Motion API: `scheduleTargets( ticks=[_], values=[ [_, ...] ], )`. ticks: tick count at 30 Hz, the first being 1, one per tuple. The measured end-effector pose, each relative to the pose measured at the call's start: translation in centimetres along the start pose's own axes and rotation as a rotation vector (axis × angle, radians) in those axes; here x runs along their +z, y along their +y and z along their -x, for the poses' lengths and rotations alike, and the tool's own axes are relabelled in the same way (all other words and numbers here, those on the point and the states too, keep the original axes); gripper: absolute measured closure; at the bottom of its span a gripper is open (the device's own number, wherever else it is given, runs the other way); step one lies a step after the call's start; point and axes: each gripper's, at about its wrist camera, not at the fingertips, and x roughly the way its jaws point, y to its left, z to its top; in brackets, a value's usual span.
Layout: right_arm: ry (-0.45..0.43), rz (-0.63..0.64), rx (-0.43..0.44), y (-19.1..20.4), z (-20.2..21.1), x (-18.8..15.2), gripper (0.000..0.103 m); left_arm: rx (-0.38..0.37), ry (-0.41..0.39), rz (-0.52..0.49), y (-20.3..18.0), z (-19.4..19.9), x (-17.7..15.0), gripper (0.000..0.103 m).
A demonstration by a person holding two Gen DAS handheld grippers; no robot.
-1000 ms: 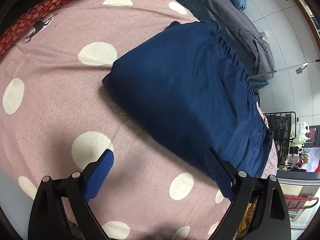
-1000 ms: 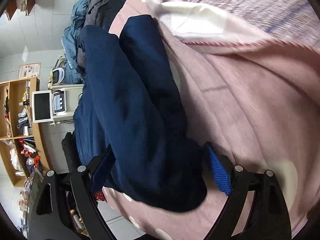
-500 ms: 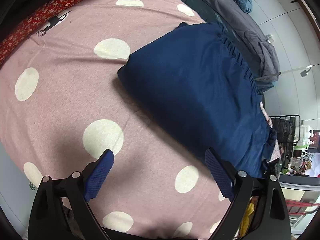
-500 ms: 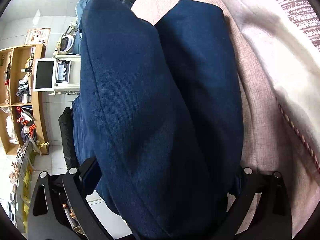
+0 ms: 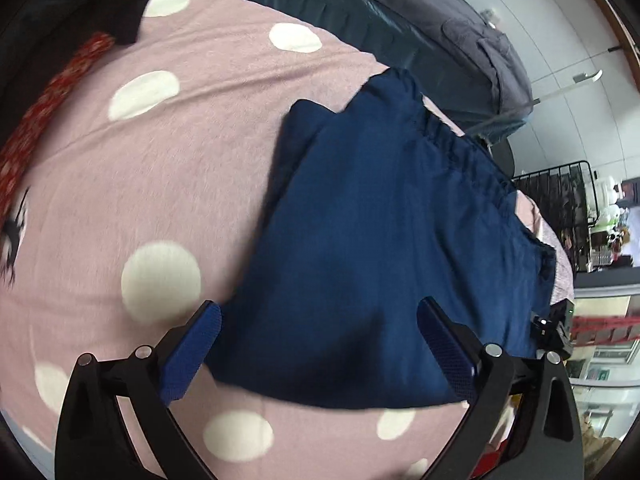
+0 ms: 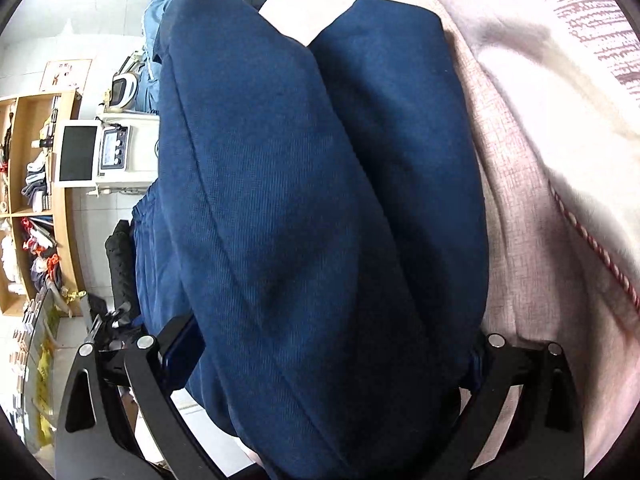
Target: Fold large clothes
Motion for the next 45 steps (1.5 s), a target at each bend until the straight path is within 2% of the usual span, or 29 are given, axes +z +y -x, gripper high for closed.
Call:
scheduleTargets(
  ticks=[4,9,11,16,17,20,23,24,25,27,28,29,31,33,36,40,43,45],
  values=[
    [-0.03,-0.026,-0.058,0.6,0.0,-0.7,0.005,-0.096,0.053,0.012,2.0,-3.7,3.1,0.007],
    [-0.03,-0.04,-0.165,2.1,-0.8,-0.6,0.005,-0.258,0.181,0.011,2.9,-8.8,5.4,0.006],
    [-0.025,-0.045,-0.198,2.5,-1.1,-0.5,0.004,-0.277,0.2,-0.008,2.7,-9.8,5.8,0.006],
    [-0.01,-0.049,-0.234,3.2,-1.8,-0.1,0.004,-0.42,0.243,-0.031,1.4,-10.6,7.3,0.007],
    [-0.007,-0.05,-0.229,3.2,-1.8,0.0,0.004,-0.422,0.251,-0.049,0.6,-11.0,7.2,0.007],
    [-0.008,-0.05,-0.228,2.5,-1.7,-0.1,0.004,-0.355,0.246,-0.152,-1.3,-12.1,6.6,0.006],
    [-0.007,-0.053,-0.238,2.2,-1.8,0.1,0.004,-0.372,0.223,-0.076,-0.6,-12.0,6.5,0.011],
    [-0.006,-0.05,-0.241,1.5,-1.5,-0.1,0.004,-0.345,0.209,-0.061,-0.5,-11.8,6.3,0.022],
    [-0.009,-0.044,-0.248,1.6,-1.5,-0.1,0.004,-0.315,0.199,-0.07,-0.9,-11.5,6.1,0.039],
    [-0.035,-0.027,-0.287,2.1,-1.5,-0.5,0.01,-0.291,0.178,-0.083,-2.1,-10.7,5.4,0.057],
    [-0.05,-0.012,-0.317,2.8,-1.7,-0.8,0.013,-0.261,0.156,-0.097,-2.9,-10.2,5.0,0.063],
    [-0.07,0.011,-0.345,3.4,-1.6,-1.3,0.025,-0.231,0.133,-0.117,-3.8,-9.5,4.6,0.065],
    [-0.09,0.03,-0.341,4.3,-1.1,-1.9,0.057,-0.195,0.084,-0.147,-5.6,-8.0,3.9,0.072],
    [-0.116,0.027,-0.335,5.1,-0.2,-2.7,0.069,-0.221,0.017,-0.162,-7.3,-5.5,3.3,0.075],
    [-0.16,0.025,-0.298,6.2,2.2,-4.1,0.076,-0.279,-0.068,-0.204,-9.8,-1.2,1.8,0.077],
    [-0.181,0.09,-0.247,10.3,4.5,-6.0,0.079,-0.288,-0.15,-0.325,-14.0,4.2,-0.9,0.078],
    [-0.184,0.163,-0.212,14.4,5.9,-6.6,0.079,-0.308,-0.216,-0.323,-15.2,8.5,-1.8,0.079],
    [-0.183,0.239,-0.187,18.1,6.5,-6.4,0.079,-0.338,-0.274,-0.28,-13.6,12.1,-2.2,0.079]
  ],
)
